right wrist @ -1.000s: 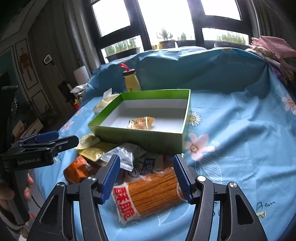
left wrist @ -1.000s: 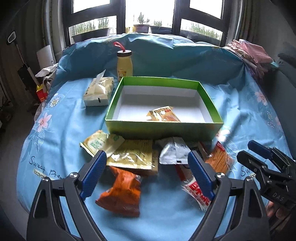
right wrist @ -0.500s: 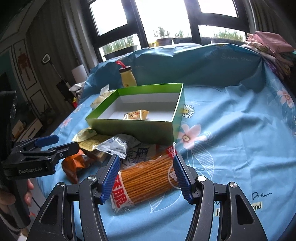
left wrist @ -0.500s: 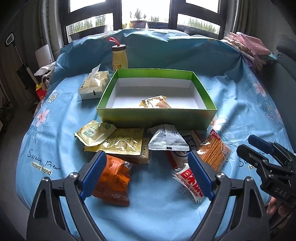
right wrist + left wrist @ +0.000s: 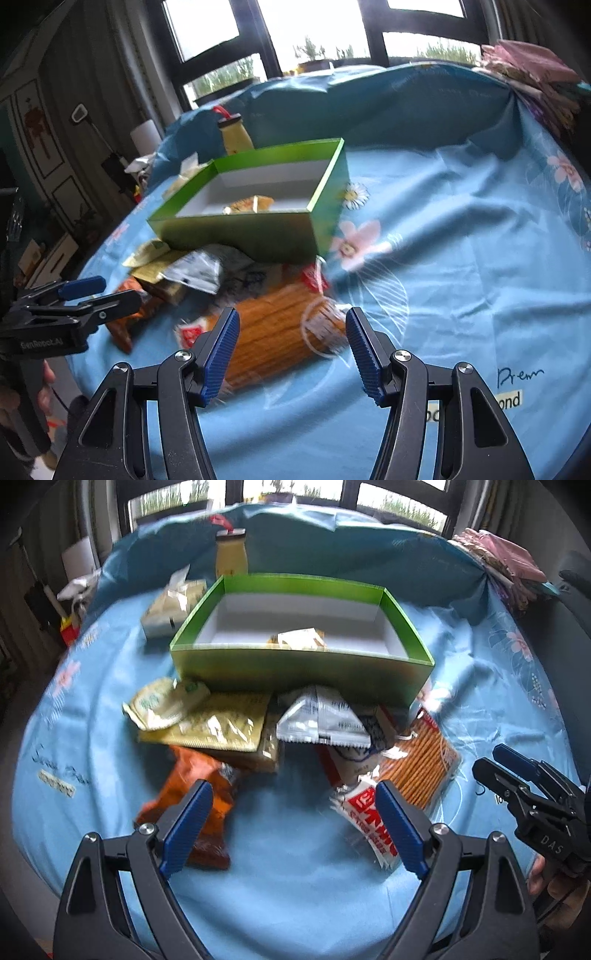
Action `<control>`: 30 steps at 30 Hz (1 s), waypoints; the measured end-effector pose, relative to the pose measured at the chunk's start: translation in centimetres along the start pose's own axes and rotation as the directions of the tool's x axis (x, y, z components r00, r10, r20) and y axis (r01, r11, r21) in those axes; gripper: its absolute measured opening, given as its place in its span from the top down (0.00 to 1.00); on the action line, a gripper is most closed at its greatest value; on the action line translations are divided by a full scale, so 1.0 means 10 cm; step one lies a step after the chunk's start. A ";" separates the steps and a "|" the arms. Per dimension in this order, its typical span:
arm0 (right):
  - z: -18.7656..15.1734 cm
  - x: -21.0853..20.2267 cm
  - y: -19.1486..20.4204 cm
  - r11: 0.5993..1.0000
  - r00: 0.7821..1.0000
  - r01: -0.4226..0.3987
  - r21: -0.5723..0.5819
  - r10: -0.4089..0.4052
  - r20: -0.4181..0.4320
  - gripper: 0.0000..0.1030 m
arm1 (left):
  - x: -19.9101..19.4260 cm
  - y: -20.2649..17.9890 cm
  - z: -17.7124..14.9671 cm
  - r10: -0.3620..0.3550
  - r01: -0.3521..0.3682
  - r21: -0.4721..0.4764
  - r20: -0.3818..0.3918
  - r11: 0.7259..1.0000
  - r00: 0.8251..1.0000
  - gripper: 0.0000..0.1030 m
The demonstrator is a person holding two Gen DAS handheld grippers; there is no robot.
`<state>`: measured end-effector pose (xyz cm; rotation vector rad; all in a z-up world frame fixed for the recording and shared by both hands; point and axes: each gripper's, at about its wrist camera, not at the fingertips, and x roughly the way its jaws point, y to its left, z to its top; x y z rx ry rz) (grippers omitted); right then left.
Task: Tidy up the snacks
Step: 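Move both grippers down toward the red-labeled pretzel-stick bag, then close both grippers on the pretzel-stick bag and lift it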
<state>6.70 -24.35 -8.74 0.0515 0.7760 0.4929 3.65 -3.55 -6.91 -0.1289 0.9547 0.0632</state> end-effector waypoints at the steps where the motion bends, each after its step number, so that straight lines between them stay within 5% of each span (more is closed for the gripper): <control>1: -0.02 0.02 -0.03 1.000 1.000 0.003 0.000 -0.003 -0.010 0.41 | 0.03 0.00 -0.02 -0.003 0.003 -0.007 -0.011 1.000 1.000 0.13; 17: 0.15 0.50 -0.32 0.995 0.993 -0.085 -0.044 0.081 -0.090 0.41 | 0.41 -0.22 -0.26 -0.097 0.079 -0.104 -0.180 0.991 0.979 0.13; 30: 0.16 0.74 -0.33 0.973 0.959 -0.231 -0.028 0.222 -0.176 0.41 | 0.50 -0.31 -0.25 -0.129 0.114 -0.095 -0.179 0.989 0.975 0.13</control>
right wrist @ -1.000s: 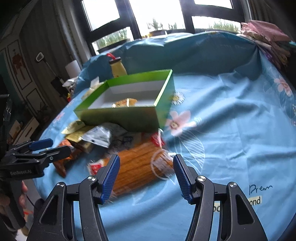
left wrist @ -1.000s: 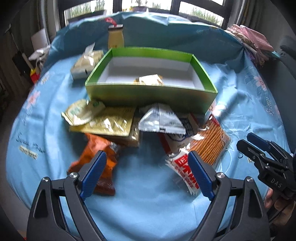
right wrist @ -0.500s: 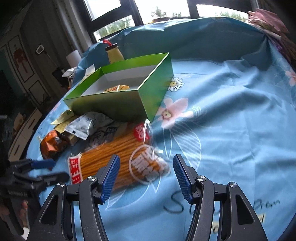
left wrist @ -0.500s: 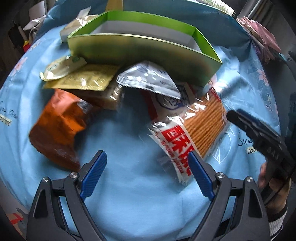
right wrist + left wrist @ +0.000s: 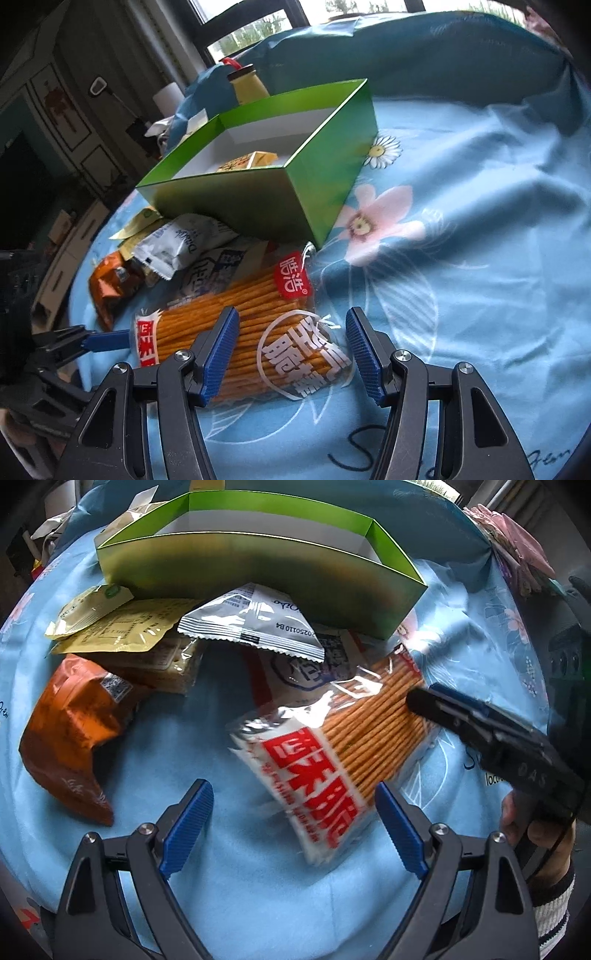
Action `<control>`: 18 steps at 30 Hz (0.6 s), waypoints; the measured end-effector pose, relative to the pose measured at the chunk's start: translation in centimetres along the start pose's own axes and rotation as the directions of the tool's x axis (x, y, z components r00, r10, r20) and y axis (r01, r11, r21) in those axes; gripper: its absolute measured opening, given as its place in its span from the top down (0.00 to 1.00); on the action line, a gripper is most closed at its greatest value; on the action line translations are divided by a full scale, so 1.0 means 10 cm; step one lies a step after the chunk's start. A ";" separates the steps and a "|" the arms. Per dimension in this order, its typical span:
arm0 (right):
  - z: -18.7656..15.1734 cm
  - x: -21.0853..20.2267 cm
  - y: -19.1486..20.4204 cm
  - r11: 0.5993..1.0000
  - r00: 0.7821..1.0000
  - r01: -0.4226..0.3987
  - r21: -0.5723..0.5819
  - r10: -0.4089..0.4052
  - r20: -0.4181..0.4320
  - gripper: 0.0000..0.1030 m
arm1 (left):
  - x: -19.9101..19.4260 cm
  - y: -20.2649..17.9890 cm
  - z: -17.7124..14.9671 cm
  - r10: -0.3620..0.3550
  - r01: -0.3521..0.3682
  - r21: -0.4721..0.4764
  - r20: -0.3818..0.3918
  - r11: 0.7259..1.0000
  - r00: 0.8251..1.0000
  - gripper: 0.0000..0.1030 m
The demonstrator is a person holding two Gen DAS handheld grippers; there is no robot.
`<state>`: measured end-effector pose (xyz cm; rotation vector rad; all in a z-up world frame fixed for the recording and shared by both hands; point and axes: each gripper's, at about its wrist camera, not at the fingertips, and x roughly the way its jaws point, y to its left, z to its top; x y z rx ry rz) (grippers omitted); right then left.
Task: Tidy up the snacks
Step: 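Close both grippers on the pretzel-stick bag and lift it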
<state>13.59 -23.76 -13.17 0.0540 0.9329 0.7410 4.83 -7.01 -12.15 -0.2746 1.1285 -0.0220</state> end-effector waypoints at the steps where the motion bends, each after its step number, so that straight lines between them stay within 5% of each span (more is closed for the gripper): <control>1: -0.02 0.00 0.02 1.000 1.000 -0.006 -0.008 0.006 -0.005 0.41 | 0.00 0.00 0.00 -0.004 0.004 0.003 0.001 1.000 1.000 0.13; 9: -0.22 -0.03 0.30 0.998 0.999 -0.004 -0.064 0.001 -0.052 0.41 | -0.05 0.10 -0.04 -0.038 0.038 0.011 0.024 0.999 0.999 0.18; 18: -0.27 -0.09 0.29 1.000 0.998 0.002 0.015 -0.001 -0.064 0.41 | -0.08 0.19 -0.02 -0.080 0.080 0.014 0.012 0.997 0.997 0.21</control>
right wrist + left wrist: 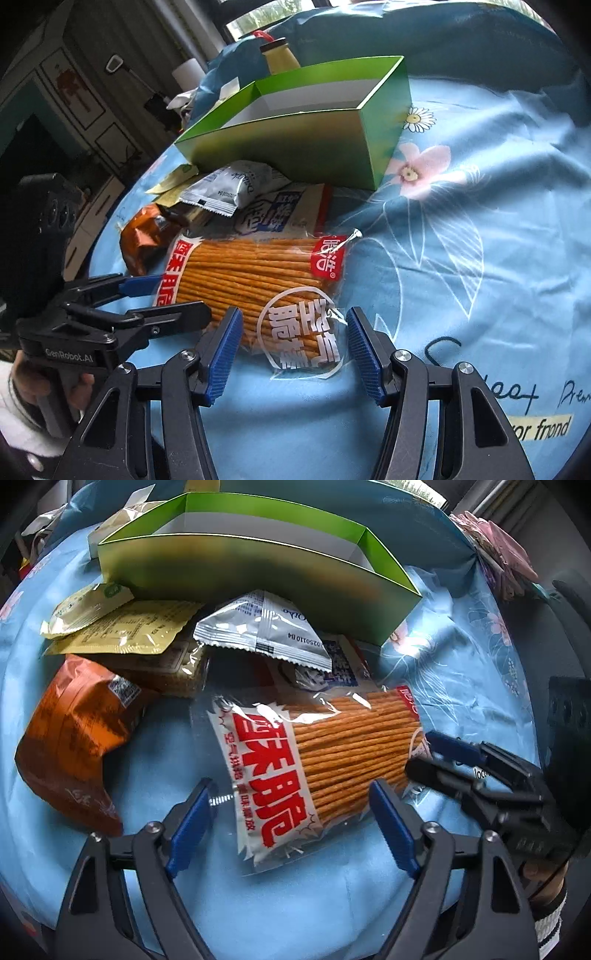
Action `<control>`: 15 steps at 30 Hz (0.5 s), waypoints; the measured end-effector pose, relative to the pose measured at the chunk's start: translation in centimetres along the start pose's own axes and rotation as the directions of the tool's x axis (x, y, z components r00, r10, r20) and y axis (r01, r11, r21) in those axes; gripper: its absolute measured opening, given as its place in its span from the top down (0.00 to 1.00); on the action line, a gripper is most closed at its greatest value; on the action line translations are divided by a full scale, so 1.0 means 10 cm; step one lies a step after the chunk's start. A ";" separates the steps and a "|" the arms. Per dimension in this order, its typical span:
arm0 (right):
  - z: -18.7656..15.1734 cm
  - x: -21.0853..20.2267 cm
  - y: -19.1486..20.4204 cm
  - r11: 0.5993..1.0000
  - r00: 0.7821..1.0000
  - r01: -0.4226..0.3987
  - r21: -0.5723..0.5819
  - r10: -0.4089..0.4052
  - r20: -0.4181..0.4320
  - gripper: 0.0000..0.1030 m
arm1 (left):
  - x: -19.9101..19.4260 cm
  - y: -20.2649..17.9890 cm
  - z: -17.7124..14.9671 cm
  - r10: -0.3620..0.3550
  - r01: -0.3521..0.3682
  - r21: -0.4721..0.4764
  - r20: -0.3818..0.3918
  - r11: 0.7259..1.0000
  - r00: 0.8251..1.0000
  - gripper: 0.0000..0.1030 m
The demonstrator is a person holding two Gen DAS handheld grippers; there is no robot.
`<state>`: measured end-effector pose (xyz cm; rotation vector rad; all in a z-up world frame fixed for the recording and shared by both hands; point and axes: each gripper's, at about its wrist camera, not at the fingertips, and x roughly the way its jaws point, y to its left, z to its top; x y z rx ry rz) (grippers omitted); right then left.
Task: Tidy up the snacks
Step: 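Close both grippers on the pretzel-stick bag and lift it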
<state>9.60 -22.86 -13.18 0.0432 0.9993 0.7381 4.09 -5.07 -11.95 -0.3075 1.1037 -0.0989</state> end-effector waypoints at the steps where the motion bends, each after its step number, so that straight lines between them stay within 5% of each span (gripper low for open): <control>1: 0.01 -0.01 -0.01 1.000 1.000 0.016 0.016 -0.016 0.008 0.41 | 0.00 0.00 0.00 -0.002 0.002 0.004 0.000 1.000 1.000 0.21; 9: 0.00 0.08 0.11 0.999 0.999 0.048 -0.014 -0.048 0.010 0.37 | 0.03 -0.02 0.03 -0.004 0.004 0.035 0.006 0.999 1.000 0.27; 15: -0.08 0.01 0.10 0.999 0.997 0.052 0.006 -0.052 0.060 0.56 | 0.00 0.00 0.02 -0.009 0.009 0.055 0.013 0.998 1.000 0.32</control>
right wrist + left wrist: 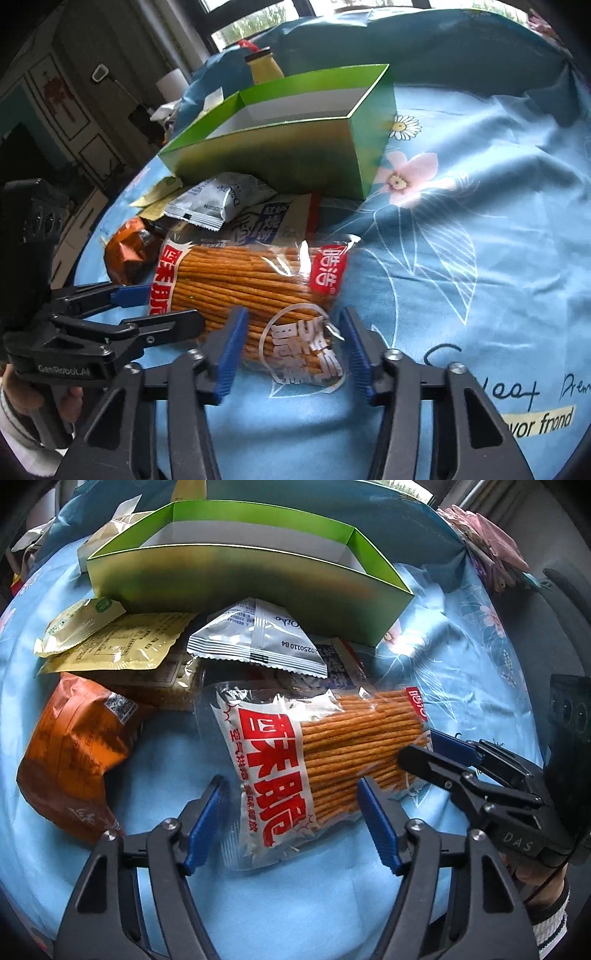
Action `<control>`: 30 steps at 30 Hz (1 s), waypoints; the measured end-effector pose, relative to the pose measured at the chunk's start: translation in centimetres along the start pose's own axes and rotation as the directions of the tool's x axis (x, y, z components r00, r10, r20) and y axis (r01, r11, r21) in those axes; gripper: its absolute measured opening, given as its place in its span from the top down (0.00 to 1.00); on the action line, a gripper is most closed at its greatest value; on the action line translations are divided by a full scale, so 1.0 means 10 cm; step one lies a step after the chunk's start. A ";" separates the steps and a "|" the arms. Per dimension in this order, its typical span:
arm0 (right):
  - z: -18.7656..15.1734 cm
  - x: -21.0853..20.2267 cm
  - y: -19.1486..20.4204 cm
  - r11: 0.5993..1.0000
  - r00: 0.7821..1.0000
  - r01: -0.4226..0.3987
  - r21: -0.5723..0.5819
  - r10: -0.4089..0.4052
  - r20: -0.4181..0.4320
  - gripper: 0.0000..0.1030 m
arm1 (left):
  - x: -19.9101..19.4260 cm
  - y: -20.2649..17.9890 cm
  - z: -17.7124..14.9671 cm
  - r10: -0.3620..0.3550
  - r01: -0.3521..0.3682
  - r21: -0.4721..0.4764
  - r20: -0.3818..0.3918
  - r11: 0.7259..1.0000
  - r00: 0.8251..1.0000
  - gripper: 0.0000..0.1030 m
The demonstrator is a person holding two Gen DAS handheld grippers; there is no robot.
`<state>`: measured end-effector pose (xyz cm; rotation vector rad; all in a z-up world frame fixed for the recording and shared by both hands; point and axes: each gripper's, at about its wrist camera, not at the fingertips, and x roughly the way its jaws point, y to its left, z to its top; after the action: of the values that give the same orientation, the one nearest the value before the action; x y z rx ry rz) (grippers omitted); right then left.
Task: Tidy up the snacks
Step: 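Close both grippers on the pretzel-stick bag and lift it, then carry the pretzel-stick bag over the green box and lower it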
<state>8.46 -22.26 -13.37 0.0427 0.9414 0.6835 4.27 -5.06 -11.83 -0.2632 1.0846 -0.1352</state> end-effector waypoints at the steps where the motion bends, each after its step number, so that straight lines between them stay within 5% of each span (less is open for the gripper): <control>1: -0.01 -0.01 -0.01 1.000 1.000 -0.002 0.008 0.002 0.007 0.58 | -0.01 -0.01 0.00 0.001 -0.001 0.003 0.002 1.000 1.000 0.32; 13: -0.16 -0.24 0.05 0.997 0.996 -0.023 0.075 0.017 0.084 0.62 | -0.25 -0.14 -0.04 0.010 -0.015 0.074 0.067 0.997 0.998 0.33; 30: 0.06 -0.62 0.32 0.999 0.981 -0.021 0.044 0.012 0.193 0.62 | -0.73 -0.21 0.10 0.011 -0.038 0.126 0.204 0.991 0.979 0.33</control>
<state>4.83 -23.03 -7.47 0.1551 0.7714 0.6603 1.86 -5.19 -4.57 -0.1434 0.8722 -0.1523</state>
